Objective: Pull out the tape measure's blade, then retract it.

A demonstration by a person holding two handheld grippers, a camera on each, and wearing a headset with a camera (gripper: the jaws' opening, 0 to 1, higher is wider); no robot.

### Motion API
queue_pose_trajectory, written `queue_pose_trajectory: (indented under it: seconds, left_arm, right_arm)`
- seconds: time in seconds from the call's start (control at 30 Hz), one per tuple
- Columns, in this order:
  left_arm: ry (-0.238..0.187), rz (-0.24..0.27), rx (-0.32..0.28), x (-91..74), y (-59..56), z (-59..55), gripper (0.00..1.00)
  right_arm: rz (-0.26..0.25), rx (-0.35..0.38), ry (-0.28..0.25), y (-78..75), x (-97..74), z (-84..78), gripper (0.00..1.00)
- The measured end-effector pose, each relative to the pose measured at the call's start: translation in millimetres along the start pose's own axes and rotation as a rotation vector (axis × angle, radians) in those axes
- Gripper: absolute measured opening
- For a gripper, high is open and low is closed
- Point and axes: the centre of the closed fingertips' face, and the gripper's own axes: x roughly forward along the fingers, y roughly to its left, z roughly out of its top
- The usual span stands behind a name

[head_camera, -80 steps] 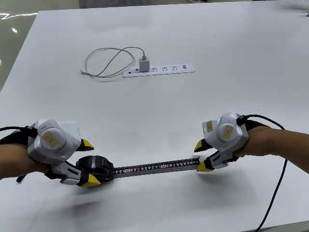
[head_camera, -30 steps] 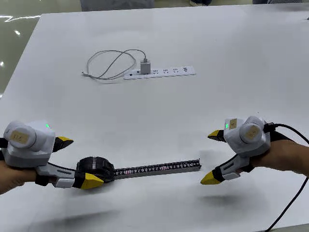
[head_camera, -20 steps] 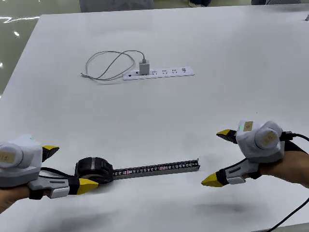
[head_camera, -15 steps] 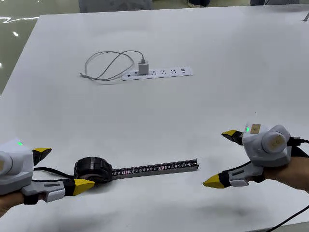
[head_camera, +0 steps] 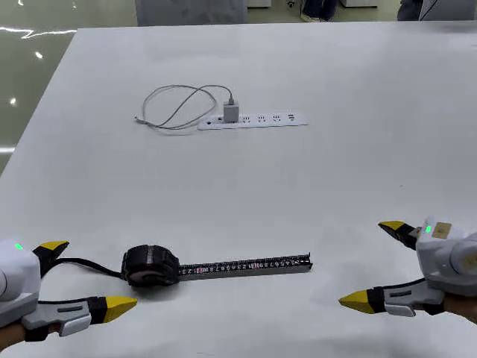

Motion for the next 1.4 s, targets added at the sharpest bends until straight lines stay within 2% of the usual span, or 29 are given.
queue_pose_trajectory:
  seconds: [0.13, 0.27, 0.33, 0.4, 0.53, 0.77, 0.83, 0.87, 0.93, 1.07, 1.17, 1.27, 1.4]
  left_arm:
    - [0.013, 0.018, 0.007, -5.0, 5.6, -13.1, 0.99]
    - [0.016, 0.027, 0.002, -9.4, 8.0, -18.4, 0.99]
    - [0.012, 0.027, 0.003, -12.6, 5.5, -19.4, 0.99]
    - [0.019, 0.021, 0.010, -13.9, 3.4, -22.1, 0.99]
    - [0.023, 0.009, 0.021, -14.9, -2.3, -26.3, 0.99]
    - [0.022, -0.002, 0.030, -13.0, -5.6, -23.0, 0.99]
    - [0.027, 0.001, 0.036, -13.4, -4.4, -21.6, 0.99]
    - [0.020, 0.003, 0.039, -14.6, -3.6, -19.2, 0.99]
    - [0.016, 0.004, 0.037, -15.5, -1.9, -17.4, 0.99]
    - [0.002, -0.011, 0.032, -19.0, -4.4, -14.1, 0.99]
    - [0.023, -0.015, 0.018, -19.5, -4.4, -19.7, 0.99]
    - [0.032, -0.018, 0.033, -20.4, -5.9, -22.9, 0.99]
    - [0.027, -0.008, 0.029, -21.5, -3.0, -22.4, 0.99]
  right_arm:
    - [0.003, 0.029, -0.006, 0.3, -5.6, -5.2, 0.99]
    - [-0.005, 0.027, 0.008, 4.5, -8.3, -11.4, 0.99]
    - [-0.008, 0.043, 0.016, 6.4, -11.2, -13.7, 0.99]
    - [-0.025, 0.054, 0.003, 4.7, -15.3, -14.2, 0.99]
    - [-0.016, 0.058, -0.008, 5.9, -20.7, -19.2, 0.99]
    - [-0.014, 0.068, 0.005, 4.3, -28.1, -27.1, 0.99]
    - [-0.002, 0.088, -0.016, 8.3, -30.9, -23.4, 0.99]
    - [-0.005, 0.075, -0.032, 8.5, -32.2, -21.5, 0.99]
    - [-0.031, 0.070, -0.029, 5.6, -33.4, -22.1, 0.99]
    - [-0.026, 0.084, -0.043, 3.2, -35.4, -19.8, 0.99]
    - [-0.034, 0.102, -0.057, -0.4, -37.9, -16.9, 0.99]
    - [-0.022, 0.113, -0.050, 1.3, -38.8, -20.0, 0.99]
    - [-0.010, 0.080, -0.007, 7.0, -39.9, -27.5, 0.99]
